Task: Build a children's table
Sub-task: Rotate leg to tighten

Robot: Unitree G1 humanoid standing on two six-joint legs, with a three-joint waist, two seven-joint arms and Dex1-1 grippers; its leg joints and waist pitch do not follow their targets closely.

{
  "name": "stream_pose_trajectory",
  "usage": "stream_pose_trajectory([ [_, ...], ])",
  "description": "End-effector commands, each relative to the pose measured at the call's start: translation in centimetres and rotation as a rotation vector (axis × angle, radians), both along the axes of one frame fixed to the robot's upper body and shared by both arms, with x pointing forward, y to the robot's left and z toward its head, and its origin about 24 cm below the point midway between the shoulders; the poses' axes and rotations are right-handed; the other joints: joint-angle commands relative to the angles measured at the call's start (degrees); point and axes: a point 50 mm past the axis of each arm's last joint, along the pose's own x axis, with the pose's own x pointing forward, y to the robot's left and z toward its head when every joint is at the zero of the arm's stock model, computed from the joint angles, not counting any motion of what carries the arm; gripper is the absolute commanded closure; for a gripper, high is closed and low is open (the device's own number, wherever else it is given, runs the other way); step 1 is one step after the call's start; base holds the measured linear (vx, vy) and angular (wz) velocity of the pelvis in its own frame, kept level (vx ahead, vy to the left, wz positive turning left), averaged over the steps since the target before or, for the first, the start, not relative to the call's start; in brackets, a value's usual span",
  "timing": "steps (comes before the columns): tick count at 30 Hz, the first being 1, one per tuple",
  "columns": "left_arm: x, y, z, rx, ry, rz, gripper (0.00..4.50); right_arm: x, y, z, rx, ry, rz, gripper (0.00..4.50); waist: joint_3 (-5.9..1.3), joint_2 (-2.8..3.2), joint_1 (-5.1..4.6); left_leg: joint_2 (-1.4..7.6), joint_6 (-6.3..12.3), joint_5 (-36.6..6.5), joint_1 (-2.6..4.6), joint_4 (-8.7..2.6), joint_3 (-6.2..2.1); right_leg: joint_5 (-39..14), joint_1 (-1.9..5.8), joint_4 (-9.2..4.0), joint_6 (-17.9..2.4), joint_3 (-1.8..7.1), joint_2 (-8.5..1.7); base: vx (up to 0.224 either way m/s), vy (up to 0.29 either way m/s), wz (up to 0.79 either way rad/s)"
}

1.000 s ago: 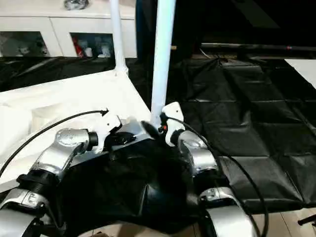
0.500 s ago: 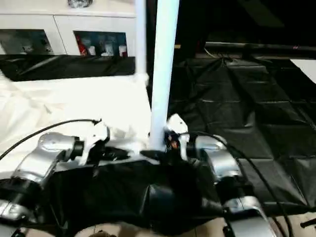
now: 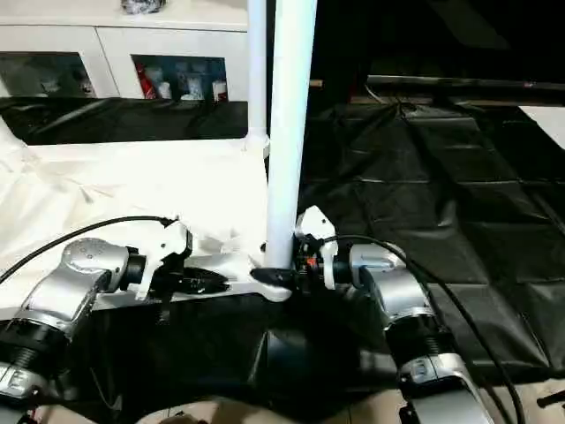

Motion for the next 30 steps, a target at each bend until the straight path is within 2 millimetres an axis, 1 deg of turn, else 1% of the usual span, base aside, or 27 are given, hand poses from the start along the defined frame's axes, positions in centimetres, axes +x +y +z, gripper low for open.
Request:
stream_pose_trajectory([
  [1, 1.6, -2.8, 1.5, -0.066, -0.107, 0.067, 4.5, -0.6, 3.5, -1.8, -0.03, 0.053, -0.002, 1.95, -2.63, -0.15, -0.22, 3.36, 0.82, -12.8, 0.73, -3.88, -1.88, -22.1, 1.98, -5.59, -8.9, 3.38, -5.69, 0.0, 0.0, 0.0],
  [2, 2.2, -3.1, 1.6, -0.062, -0.134, 0.12, 4.5, -0.1, 4.0, -2.0, -0.024, 0.059, -0.096, 1.95, -2.6, -0.27, -0.46, 3.32, 0.3, -13.9, 0.77, -3.94, -2.03, -24.4, 2.02, -5.83, -8.3, 3.3, -5.79, 0.0, 0.0, 0.0],
  [3, 2.4, -3.2, 1.6, -0.059, -0.141, 0.136, 4.5, 0.0, 4.2, -2.1, -0.02, 0.067, -0.119, 1.96, -2.54, -0.22, -0.63, 3.22, 0.01, -14.7, 0.91, -3.96, -2.07, -26.2, 1.9, -6.11, -7.6, 3.34, -5.81, 0.0, 0.0, 0.0],
  [4, 2.7, -3.4, 1.7, -0.054, -0.154, 0.163, 4.5, 0.1, 4.5, -2.2, -0.015, 0.077, -0.156, 1.97, -2.64, -0.24, -0.58, 3.29, 0.2, -14.4, 0.96, -3.96, -2.07, -26.0, 1.92, -6.16, -7.3, 3.41, -5.86, 0.0, 0.0, 0.0],
  [5, 3.2, -3.8, 1.8, -0.047, -0.174, 0.204, 4.5, 0.3, 5.2, -2.3, -0.012, 0.082, -0.202, 1.98, -2.66, -0.09, -0.55, 3.32, 0.2, -14.4, 1.0, -3.93, -2.06, -25.6, 1.8, -6.14, -7.3, 3.48, -5.84, 0.0, 0.0, 0.0],
  [6, 3.3, -4.0, 1.8, -0.045, -0.18, 0.216, 4.5, 0.4, 5.4, -2.3, -0.011, 0.082, -0.216, 1.99, -2.72, -0.17, -0.61, 3.2, 0.22, -14.3, 1.01, -3.9, -1.97, -24.9, 1.78, -6.13, -7.3, 3.49, -5.73, 0.0, 0.0, 0.0],
  [7, 3.5, -4.2, 1.8, -0.041, -0.19, 0.237, 4.5, 0.5, 5.8, -2.2, -0.011, 0.079, -0.243, 1.99, -2.83, -0.2, -0.53, 3.23, 0.32, -13.9, 0.95, -3.9, -2.0, -24.0, 1.96, -5.98, -7.4, 3.49, -5.76, 0.0, 0.0, 0.0],
  [8, 3.6, -4.4, 1.8, -0.041, -0.195, 0.245, 4.5, 0.6, 6.0, -2.2, -0.013, 0.076, -0.257, 2.02, -2.82, -0.13, -0.54, 3.39, 0.39, -13.2, 0.8, -3.99, -2.02, -22.1, 1.94, -5.77, -7.7, 3.55, -5.74, 0.0, 0.0, 0.0],
  [9, 3.8, -4.9, 1.8, -0.043, -0.209, 0.267, 4.5, 0.9, 6.8, -2.0, -0.007, 0.079, -0.299, 2.02, -2.87, 0.26, -0.62, 3.36, 0.3, -13.2, 0.88, -3.96, -1.92, -20.6, 1.81, -5.75, -8.1, 3.57, -5.62, 0.0, 0.0, 0.0],
  [10, 3.9, -5.1, 1.8, -0.046, -0.212, 0.272, 4.5, 1.0, 7.1, -2.0, 0.0, 0.085, -0.307, 2.02, -3.01, 0.05, -0.69, 3.27, 0.21, -13.0, 0.82, -3.94, -1.94, -19.0, 2.08, -5.45, -8.6, 3.53, -5.56, 0.0, 0.0, 0.0],
  [11, 3.9, -5.3, 1.8, -0.049, -0.214, 0.272, 4.5, 1.0, 7.4, -1.9, 0.007, 0.084, -0.313, 2.02, -3.07, 0.1, -0.62, 3.26, 0.3, -12.6, 0.79, -3.86, -1.88, -18.1, 2.15, -5.34, -8.9, 3.57, -5.61, 0.0, 0.0, 0.0],
  [12, 3.8, -5.7, 1.8, -0.055, -0.216, 0.249, 4.5, 1.0, 7.8, -1.7, 0.011, 0.066, -0.292, 2.02, -3.08, 0.14, -0.55, 3.31, 0.69, -11.7, 0.52, -3.8, -1.84, -16.2, 2.27, -5.16, -9.3, 3.63, -5.68, 0.0, 0.0, 0.0],
  [13, 3.7, -5.8, 1.7, -0.058, -0.214, 0.238, 4.5, 1.0, 7.9, -1.6, 0.013, 0.055, -0.289, 2.02, -3.09, 0.17, -0.55, 3.3, 0.82, -11.6, 0.48, -3.81, -1.85, -15.8, 2.28, -5.11, -9.5, 3.57, -5.68, 0.0, 0.0, 0.0],
  [14, 3.6, -5.9, 1.7, -0.059, -0.212, 0.233, 4.5, 1.0, 7.9, -1.6, 0.014, 0.051, -0.288, 1.69, -3.13, 0.11, -0.5, 3.29, 1.1, -11.3, 0.44, -3.79, -1.81, -14.8, 2.42, -5.0, -9.6, 3.53, -5.66, 0.0, 0.0, 0.0],
  [15, 3.4, -5.9, 1.7, -0.066, -0.208, 0.213, 4.5, 1.0, 7.6, -1.4, 0.024, 0.043, -0.277, 1.49, -3.13, 0.12, -0.52, 3.32, 1.35, -11.2, 0.49, -3.77, -1.78, -14.2, 2.4, -4.94, -9.8, 3.55, -5.63, 0.0, 0.0, 0.0],
  [16, 3.2, -5.8, 1.6, -0.07, -0.201, 0.193, 4.5, 1.1, 7.4, -1.3, 0.031, 0.031, -0.272, 1.35, -3.08, 0.14, -0.49, 3.31, 1.52, -11.3, 0.51, -3.77, -1.75, -14.3, 2.4, -4.99, -9.9, 3.56, -5.64, 0.0, 0.0, 0.0],
  [18, 2.9, -5.5, 1.5, -0.071, -0.192, 0.16, 4.5, 1.2, 7.0, -1.0, 0.033, 0.016, -0.244, 1.26, -3.03, 0.12, -0.49, 3.33, 1.67, -11.7, 0.49, -3.79, -1.76, -15.2, 2.43, -5.08, -9.8, 3.55, -5.69, 0.0, 0.0, 0.0],
  [19, 2.9, -5.4, 1.5, -0.07, -0.19, 0.156, 4.5, 1.2, 6.9, -1.0, 0.033, 0.014, -0.238, 1.26, -3.01, 0.01, -0.49, 3.34, 1.73, -11.9, 0.5, -3.81, -1.78, -15.6, 2.42, -5.11, -9.7, 3.52, -5.67, 0.0, 0.0, 0.0],
  [20, 2.7, -5.3, 1.5, -0.069, -0.185, 0.143, 4.5, 1.1, 6.8, -1.0, 0.032, 0.013, -0.216, 0.98, -3.01, 0.11, -0.49, 3.39, 1.73, -12.0, 0.51, -3.85, -1.83, -16.1, 2.4, -5.13, -9.6, 3.53, -5.72, 0.0, 0.0, 0.0],
  [22, 2.4, -4.8, 1.3, -0.061, -0.171, 0.108, 4.5, 0.8, 6.4, -0.9, 0.022, 0.005, -0.124, 0.98, -3.11, 0.11, -0.45, 3.41, 2.12, -11.3, 0.4, -3.76, -1.73, -14.2, 2.53, -4.91, -10.0, 3.56, -5.61, 0.0, 0.0, 0.0],
  [23, 2.4, -4.8, 1.3, -0.061, -0.171, 0.108, 4.5, 0.8, 6.4, -0.9, 0.022, 0.005, -0.124, 0.98, -3.18, 0.07, -0.4, 3.42, 2.29, -10.8, 0.34, -3.7, -1.75, -13.3, 2.66, -4.76, -10.2, 3.53, -5.64, 0.0, 0.0, 0.0],
  [24, 1.9, -4.3, 1.2, -0.058, -0.15, 0.062, 4.5, 0.3, 5.9, -0.9, 0.001, -0.011, -0.017, 0.98, -3.15, 0.04, -0.38, 3.43, 2.72, -10.1, 0.25, -3.68, -1.69, -11.9, 2.68, -4.65, -10.5, 3.52, -5.57, 0.0, 0.0, 0.0],
  [25, 1.7, -4.0, 1.1, -0.053, -0.137, 0.04, 4.5, 0.1, 5.5, -0.8, -0.012, -0.015, 0.029, 0.98, -3.23, -0.03, -0.25, 3.44, 2.93, -9.7, 0.15, -3.57, -1.71, -11.1, 2.92, -4.48, -10.6, 3.45, -5.6, 0.0, 0.0, 0.0],
  [26, 1.6, -3.8, 1.1, -0.05, -0.132, 0.028, 4.5, 0.0, 5.3, -0.8, -0.017, -0.013, 0.05, 0.98, -3.22, 0.06, -0.11, 3.51, 3.47, -9.1, 0.12, -3.49, -1.59, -10.0, 2.84, -4.35, -10.9, 3.41, -5.5, 0.0, 0.0, 0.0],
  [27, 1.2, -3.3, 1.0, -0.041, -0.117, -0.007, 4.5, -0.3, 4.7, -0.7, -0.026, -0.003, 0.111, 0.98, -3.15, 0.05, -0.07, 3.46, 3.85, -8.8, 0.02, -3.5, -1.56, -9.7, 2.93, -4.33, -11.0, 3.32, -5.37, 0.0, 0.0, 0.0],
  [28, 1.1, -3.3, 1.0, -0.04, -0.115, -0.013, 4.5, -0.4, 4.5, -0.7, -0.028, -0.001, 0.122, 0.98, -3.18, 0.09, -0.08, 3.56, 4.03, -8.8, 0.03, -3.44, -1.51, -9.7, 2.88, -4.26, -11.2, 3.32, -5.43, 0.0, 0.0, 0.0],
  [30, 0.8, -2.8, 0.9, -0.03, -0.103, -0.044, 4.5, -0.7, 4.0, -0.5, -0.02, 0.014, 0.174, 0.98, -3.14, 0.13, -0.03, 3.62, 3.81, -9.3, 0.19, -3.49, -1.53, -10.9, 2.77, -4.41, -11.3, 3.27, -5.4, 0.0, 0.0, 0.0],
])
